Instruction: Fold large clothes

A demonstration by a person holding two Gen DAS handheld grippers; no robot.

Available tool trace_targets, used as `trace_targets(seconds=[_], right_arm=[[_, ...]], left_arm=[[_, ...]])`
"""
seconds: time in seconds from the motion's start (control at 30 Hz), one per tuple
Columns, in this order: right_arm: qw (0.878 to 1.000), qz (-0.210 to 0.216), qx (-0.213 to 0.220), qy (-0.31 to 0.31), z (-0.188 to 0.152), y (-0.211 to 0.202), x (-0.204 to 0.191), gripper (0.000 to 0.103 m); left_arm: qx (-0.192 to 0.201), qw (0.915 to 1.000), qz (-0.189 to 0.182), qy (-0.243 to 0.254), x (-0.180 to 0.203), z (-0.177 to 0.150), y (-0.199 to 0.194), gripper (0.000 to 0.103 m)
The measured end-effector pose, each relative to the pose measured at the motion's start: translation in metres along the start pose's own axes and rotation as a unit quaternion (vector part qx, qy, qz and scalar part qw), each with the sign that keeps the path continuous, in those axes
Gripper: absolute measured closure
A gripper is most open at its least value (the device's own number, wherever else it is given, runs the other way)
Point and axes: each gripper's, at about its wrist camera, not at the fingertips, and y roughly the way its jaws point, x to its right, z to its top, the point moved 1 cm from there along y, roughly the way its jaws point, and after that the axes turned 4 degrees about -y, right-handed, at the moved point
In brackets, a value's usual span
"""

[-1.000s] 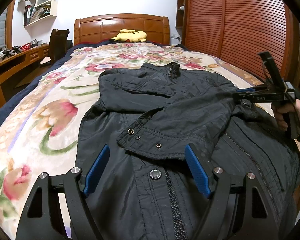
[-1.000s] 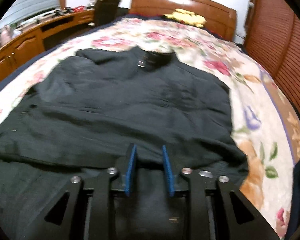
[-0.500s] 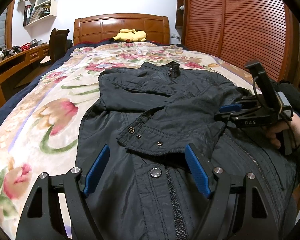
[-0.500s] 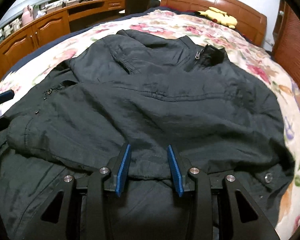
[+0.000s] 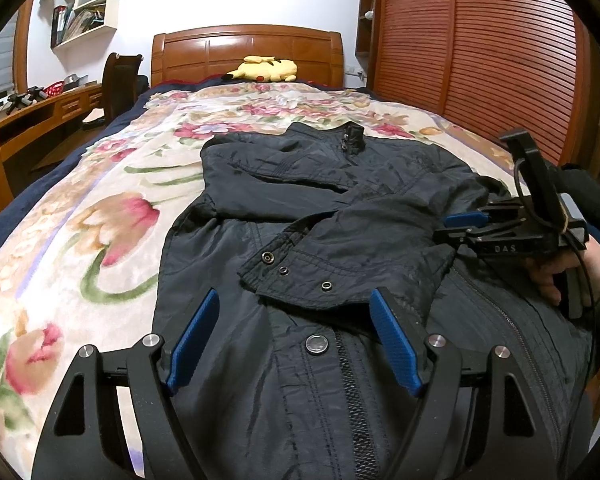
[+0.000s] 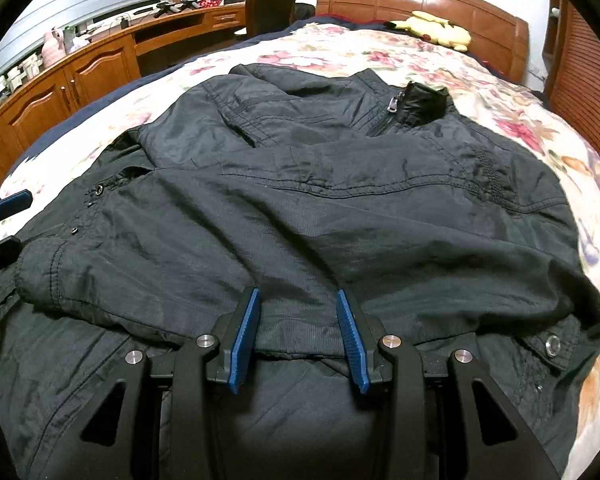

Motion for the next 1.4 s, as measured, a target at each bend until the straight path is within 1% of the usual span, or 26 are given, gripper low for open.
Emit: trace_targets(seconds=[0.1,0.23,0.37,0.53,0.73,0.87,1.1,1.13,1.27,1.3,1.33,1.4], right_arm=[[1.0,-0.019,0.002,0.005,-0.003,-0.015,-0.007,0.061],[1.0,-0.022,0.017,-0.001,-0.017,-0.049,-0.02,0.061],[0.999,-0.032,0.023,-0.003,-0.046,-0.085,-0.027,0.061],[0.998,-0.055,0.023,0.012,-0.079,-0.119,-0.022,0.061],[0.995,-0.085,0.028,0.042,-0.11,-0.158,-0.011,0.061],[0.993,-0.101,0.029,0.047,-0.123,-0.177,-0.016,0.061],[0.991,-0.11,0.031,0.073,-0.144,-0.199,-0.019,0.061],[0.991,-0.111,0.03,0.075,-0.151,-0.207,-0.018,0.061],[0.99,-0.113,0.027,0.079,-0.156,-0.215,-0.016,0.061],[0.99,-0.111,0.026,0.082,-0.157,-0.216,-0.014,0.06],[0.99,-0.105,0.024,0.085,-0.158,-0.215,-0.009,0.056],[0.99,-0.101,0.023,0.096,-0.161,-0.215,-0.005,0.051]], left_arm=[[0.006,1.0,0.006,-0.001,-0.002,-0.001,-0.006,0.025],[0.011,0.9998,0.013,-0.001,-0.002,-0.009,-0.022,0.025],[0.01,0.9998,0.015,-0.002,-0.003,-0.015,-0.039,0.025],[0.011,0.9997,0.019,0.005,-0.002,-0.024,-0.062,0.025],[0.012,0.9997,0.015,0.013,-0.003,-0.03,-0.083,0.025],[0.011,0.9998,0.014,0.012,-0.009,-0.039,-0.093,0.025],[-0.013,0.9997,0.019,-0.003,-0.03,-0.063,-0.097,0.025],[-0.015,0.9997,0.018,-0.005,-0.033,-0.065,-0.097,0.025],[-0.018,0.9994,0.024,-0.017,-0.042,-0.076,-0.101,0.025],[-0.019,0.9993,0.024,-0.02,-0.043,-0.078,-0.101,0.025],[-0.02,0.9993,0.023,-0.022,-0.043,-0.081,-0.101,0.025],[-0.023,0.9993,0.022,-0.02,-0.042,-0.085,-0.102,0.025]])
